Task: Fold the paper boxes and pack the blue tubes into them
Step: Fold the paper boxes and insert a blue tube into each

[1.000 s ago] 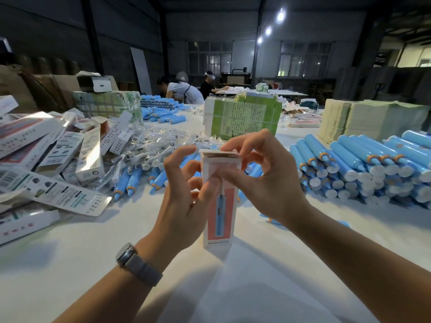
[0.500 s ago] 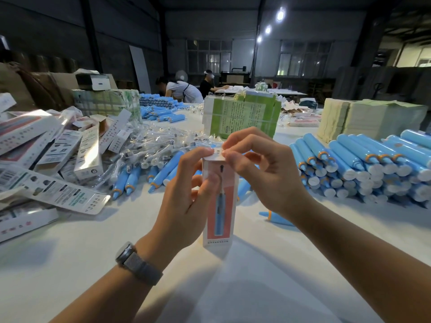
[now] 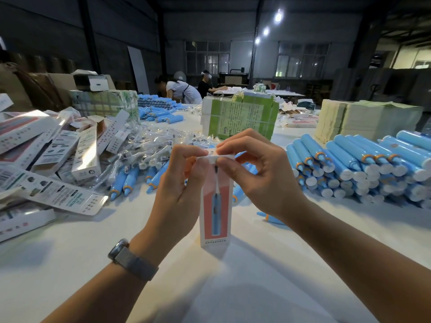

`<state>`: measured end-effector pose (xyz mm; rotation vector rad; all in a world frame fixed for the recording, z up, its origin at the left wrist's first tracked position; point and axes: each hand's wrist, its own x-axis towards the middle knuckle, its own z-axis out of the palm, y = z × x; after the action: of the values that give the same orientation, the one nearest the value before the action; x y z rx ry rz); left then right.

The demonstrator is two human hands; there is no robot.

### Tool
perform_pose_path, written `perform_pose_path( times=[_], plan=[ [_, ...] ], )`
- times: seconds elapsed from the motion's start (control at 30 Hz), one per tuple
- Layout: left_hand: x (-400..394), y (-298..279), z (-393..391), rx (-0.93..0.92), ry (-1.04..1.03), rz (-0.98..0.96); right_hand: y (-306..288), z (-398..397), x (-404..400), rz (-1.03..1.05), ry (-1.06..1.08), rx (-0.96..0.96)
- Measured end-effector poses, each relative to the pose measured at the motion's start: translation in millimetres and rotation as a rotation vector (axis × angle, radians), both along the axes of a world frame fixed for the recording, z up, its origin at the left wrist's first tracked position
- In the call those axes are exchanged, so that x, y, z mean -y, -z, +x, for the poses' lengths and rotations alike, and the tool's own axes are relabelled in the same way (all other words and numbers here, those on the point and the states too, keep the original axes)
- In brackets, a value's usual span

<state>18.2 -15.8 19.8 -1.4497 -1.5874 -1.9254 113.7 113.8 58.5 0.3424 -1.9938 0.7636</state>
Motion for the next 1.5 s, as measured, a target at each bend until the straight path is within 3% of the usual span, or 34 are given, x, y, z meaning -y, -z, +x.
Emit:
perform_pose_path(
  times=[0.4,0.93,1.23,1.5],
  plan=[
    [-3,0,0,-0.046,-0.001,0.019,-4,1,4,-0.077,0.019,0.039],
    [-3,6,-5,-0.170,0.013,-0.003,-21,10,9,-0.023,0.100,0.060],
    [-2,6,-4,-0.194,0.006,-0.016,-32,15,2,-0.036,0.053,0.203],
    [-2,5,-4,-0.194,0.008,0.004,-33,17,9,0.026,0.125,0.175]
  ],
)
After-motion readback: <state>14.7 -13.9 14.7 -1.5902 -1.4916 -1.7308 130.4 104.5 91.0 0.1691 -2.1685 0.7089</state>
